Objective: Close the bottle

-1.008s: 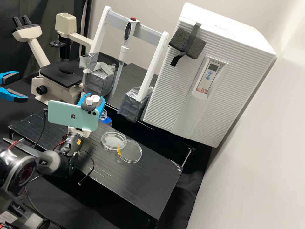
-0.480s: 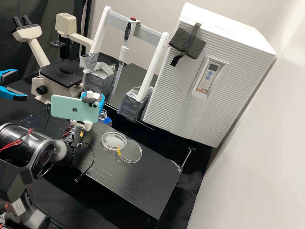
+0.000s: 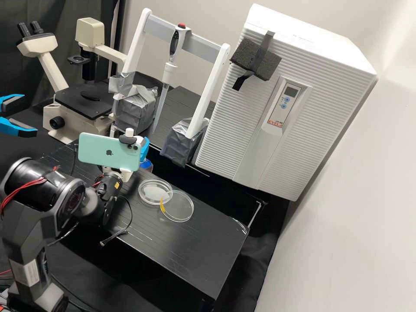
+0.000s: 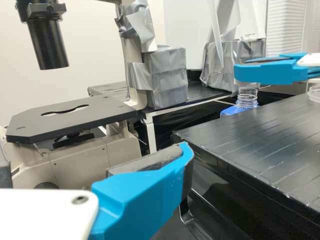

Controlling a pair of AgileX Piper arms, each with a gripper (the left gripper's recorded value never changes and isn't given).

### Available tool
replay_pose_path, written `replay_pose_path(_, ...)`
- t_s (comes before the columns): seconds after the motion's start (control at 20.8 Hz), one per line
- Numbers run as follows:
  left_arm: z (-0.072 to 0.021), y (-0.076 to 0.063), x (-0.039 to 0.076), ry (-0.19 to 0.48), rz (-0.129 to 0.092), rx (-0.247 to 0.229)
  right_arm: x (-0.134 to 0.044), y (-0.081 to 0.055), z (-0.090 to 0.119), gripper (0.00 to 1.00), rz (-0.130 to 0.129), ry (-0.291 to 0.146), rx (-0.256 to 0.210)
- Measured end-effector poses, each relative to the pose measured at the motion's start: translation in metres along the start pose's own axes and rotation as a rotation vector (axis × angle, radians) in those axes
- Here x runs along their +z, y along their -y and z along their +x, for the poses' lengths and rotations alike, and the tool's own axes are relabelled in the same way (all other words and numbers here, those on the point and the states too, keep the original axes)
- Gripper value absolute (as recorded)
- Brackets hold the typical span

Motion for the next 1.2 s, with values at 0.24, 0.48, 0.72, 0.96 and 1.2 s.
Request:
replay_pose_path(0.24,0.0000,0.000,0.000,0.000,0.000,0.000,0.007,0.004,0.003,0.00,-0.004,0.027,-0.013)
replay_pose_path(0.48,0.0000,0.000,0.000,0.000,0.000,0.000,0.010,0.003,0.007,0.00,-0.006,0.040,-0.004)
replay_pose_path(0.72,0.0007,0.000,0.001,0.005,-0.001,0.000,0.012,0.003,0.007,0.00,-0.009,0.044,-0.005)
replay_pose_path(0.96,0.0010,0.000,0.001,0.003,-0.003,0.003,0.012,0.004,0.007,0.00,-0.008,0.042,-0.003)
replay_pose_path(1.2,0.0044,-0.003,0.001,0.012,0.005,0.010,0.013,0.005,0.005,0.00,-0.007,0.045,-0.008)
